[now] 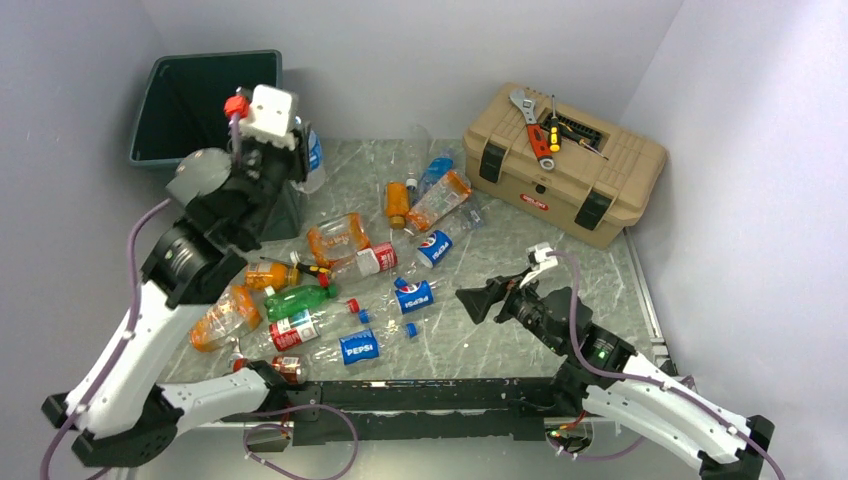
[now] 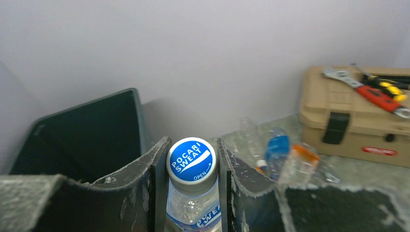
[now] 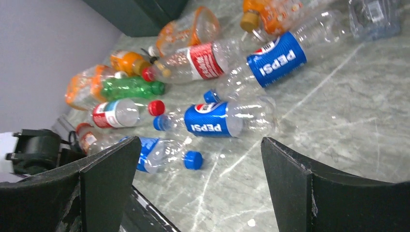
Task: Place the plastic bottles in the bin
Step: Place the plastic bottle in the trash bin.
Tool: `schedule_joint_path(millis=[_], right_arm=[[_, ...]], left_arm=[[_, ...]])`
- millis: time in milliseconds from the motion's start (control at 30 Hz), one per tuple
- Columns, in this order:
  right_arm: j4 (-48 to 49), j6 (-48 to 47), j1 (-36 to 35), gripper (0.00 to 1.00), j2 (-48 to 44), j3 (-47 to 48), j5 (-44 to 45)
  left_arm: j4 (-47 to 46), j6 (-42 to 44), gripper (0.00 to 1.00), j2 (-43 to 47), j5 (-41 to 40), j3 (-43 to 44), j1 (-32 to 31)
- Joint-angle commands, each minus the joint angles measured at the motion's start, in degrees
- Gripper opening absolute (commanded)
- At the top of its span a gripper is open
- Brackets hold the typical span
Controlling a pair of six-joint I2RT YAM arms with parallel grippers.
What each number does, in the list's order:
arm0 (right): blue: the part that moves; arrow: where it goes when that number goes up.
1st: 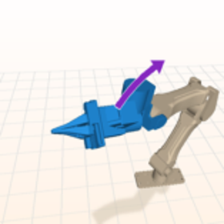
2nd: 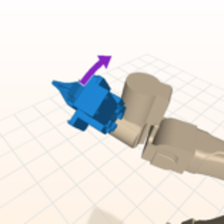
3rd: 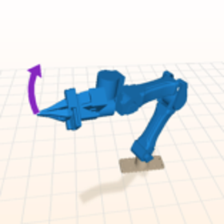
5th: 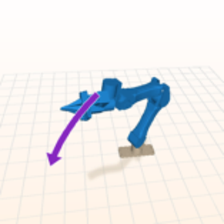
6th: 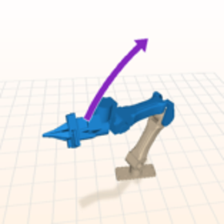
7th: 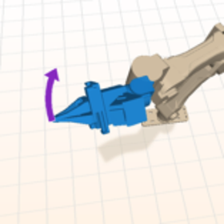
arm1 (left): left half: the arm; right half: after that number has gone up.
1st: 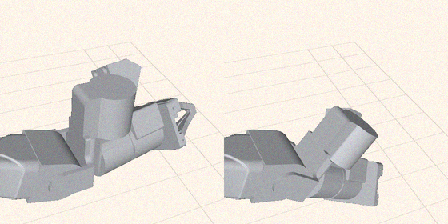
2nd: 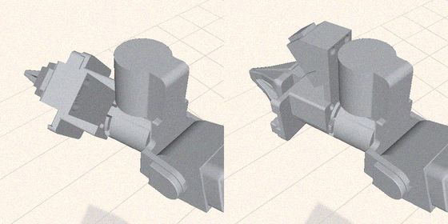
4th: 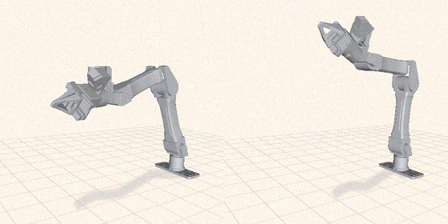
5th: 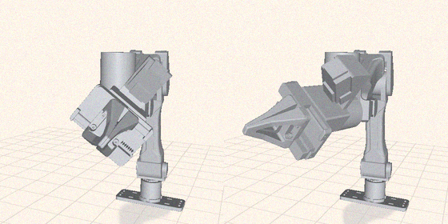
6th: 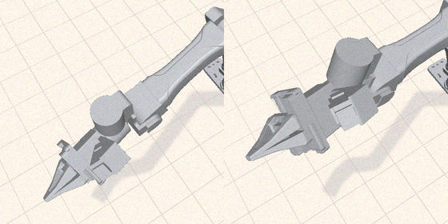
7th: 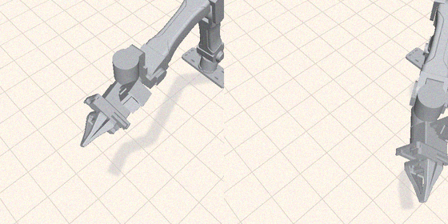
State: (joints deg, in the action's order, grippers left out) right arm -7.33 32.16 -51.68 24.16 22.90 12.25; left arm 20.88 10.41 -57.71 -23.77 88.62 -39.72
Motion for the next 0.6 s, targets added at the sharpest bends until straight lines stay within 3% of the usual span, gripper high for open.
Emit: schedule_joint_path(millis=[0, 367, 567], right_arm=[[0.2, 1.1, 0.0, 1.00, 0.7, -1.7, 2.8], [-1.0, 3.7, 0.0, 1.00, -3.3, -6.3, 2.2], [-1.1, 4.6, 0.0, 1.00, -4.4, -8.2, 0.4]], left_arm=[[-3.4, 7.1, 0.00, -6.1, -10.7, 8.6, 0.7], [1.5, 7.0, 0.00, -17.1, -11.3, 27.4, 13.9], [-9.5, 10.9, 0.00, -19.0, -12.7, 23.0, 20.5]])
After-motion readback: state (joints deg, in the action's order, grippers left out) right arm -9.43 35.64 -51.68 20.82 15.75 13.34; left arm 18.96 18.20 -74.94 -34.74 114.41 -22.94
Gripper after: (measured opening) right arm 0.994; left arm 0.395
